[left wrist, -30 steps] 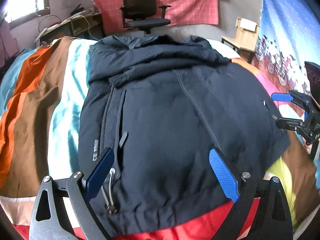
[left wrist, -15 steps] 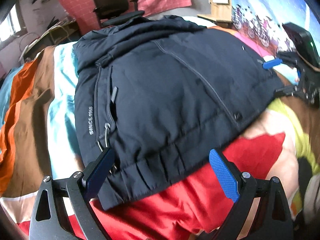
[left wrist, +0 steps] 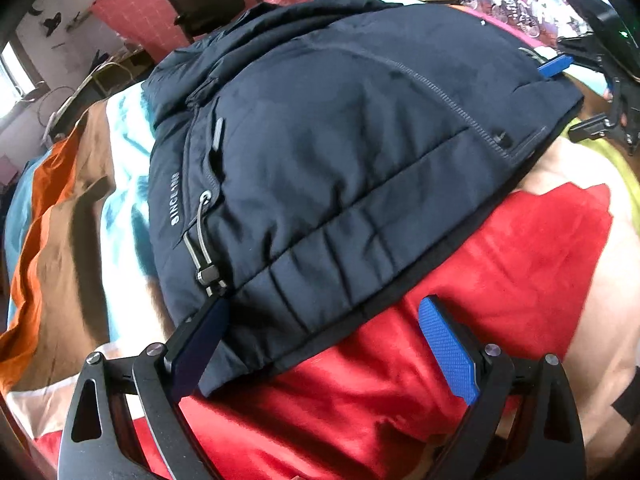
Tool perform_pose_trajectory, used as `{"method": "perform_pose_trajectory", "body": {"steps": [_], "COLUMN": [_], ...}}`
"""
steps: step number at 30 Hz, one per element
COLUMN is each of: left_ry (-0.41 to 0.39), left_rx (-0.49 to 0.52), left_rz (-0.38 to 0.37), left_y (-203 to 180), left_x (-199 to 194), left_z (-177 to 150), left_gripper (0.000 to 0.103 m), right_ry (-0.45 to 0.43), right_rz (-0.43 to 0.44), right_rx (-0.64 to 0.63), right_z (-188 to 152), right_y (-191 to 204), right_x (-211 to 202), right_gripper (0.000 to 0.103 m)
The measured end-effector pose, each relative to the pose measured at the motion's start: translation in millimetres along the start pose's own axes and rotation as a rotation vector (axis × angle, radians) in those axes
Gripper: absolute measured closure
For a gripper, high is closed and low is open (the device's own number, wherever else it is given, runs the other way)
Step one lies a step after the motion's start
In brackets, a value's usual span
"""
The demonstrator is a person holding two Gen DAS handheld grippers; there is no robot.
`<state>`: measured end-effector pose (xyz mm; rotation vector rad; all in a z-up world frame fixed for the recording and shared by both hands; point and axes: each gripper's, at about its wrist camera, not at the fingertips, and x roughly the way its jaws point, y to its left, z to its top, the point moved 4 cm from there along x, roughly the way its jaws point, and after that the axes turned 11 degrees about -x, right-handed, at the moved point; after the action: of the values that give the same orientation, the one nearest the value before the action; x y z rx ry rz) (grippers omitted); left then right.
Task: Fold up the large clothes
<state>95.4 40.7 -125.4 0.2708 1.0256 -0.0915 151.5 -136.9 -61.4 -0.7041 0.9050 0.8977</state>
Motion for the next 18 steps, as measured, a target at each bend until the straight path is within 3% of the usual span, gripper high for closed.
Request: {"method": "perform_pose_trajectory", "body": {"steps": [10,18], "left_ry": [-0.058,-0.118], "left_rx": [0.027,0.001], "left_rz": [0.083,0.200], "left_y": [0.7,1.7], "left_x": [4.2,9.4], "left_z": [-7.4,-2.2], "left_gripper": [0.010,0.010], "right_ry": [0.015,0.007], "right_rz": [-0.092,-0.210], "right_rx": [-0.095,-0.127], "right_z": [-5.1,-7.3], "right_y": [13.0,19.6], "right_x": [5.2,4.1], "right_gripper": [0.000,0.000]}}
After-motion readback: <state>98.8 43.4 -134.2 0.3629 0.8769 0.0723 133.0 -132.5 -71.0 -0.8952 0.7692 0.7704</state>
